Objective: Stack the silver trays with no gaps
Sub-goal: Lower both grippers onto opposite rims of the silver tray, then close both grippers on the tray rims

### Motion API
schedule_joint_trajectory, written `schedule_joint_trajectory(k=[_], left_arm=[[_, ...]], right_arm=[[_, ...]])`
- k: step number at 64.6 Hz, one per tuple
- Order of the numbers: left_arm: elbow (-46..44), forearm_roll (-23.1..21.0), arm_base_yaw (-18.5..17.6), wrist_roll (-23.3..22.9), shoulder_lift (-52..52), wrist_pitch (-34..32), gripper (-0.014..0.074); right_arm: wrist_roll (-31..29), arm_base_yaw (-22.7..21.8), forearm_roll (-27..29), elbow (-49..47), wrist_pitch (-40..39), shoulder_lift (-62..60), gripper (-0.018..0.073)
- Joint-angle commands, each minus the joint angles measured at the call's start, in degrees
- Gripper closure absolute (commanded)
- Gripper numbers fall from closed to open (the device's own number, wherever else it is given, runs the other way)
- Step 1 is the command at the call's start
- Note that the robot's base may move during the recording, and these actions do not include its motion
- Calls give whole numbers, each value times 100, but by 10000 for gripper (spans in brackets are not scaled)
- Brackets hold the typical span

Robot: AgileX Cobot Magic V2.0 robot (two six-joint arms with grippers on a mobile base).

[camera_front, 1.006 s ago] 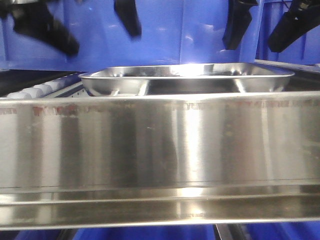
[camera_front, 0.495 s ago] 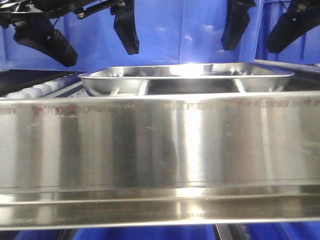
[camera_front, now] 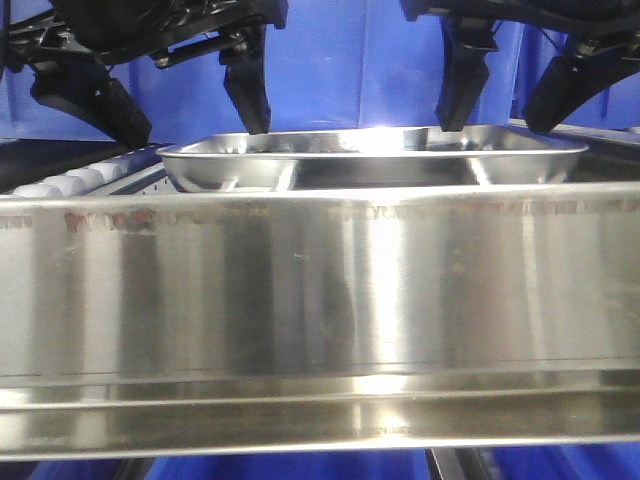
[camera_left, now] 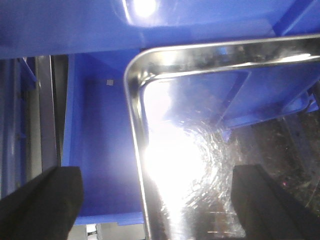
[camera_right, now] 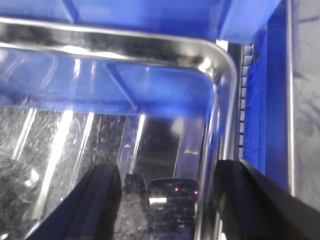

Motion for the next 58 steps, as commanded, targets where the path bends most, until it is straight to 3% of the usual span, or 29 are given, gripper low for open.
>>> schedule_joint_trajectory(k=[1, 12, 58], left_arm=[[-40, 35, 37, -24, 8, -45, 99], [-40, 35, 37, -24, 8, -95, 99], [-40, 93, 37, -47, 209, -216, 111]], right_arm=[[2, 8, -138, -41, 62, 13, 242], [153, 8, -441, -41, 146, 13, 242], [294, 8, -453, -41, -23, 519, 242]])
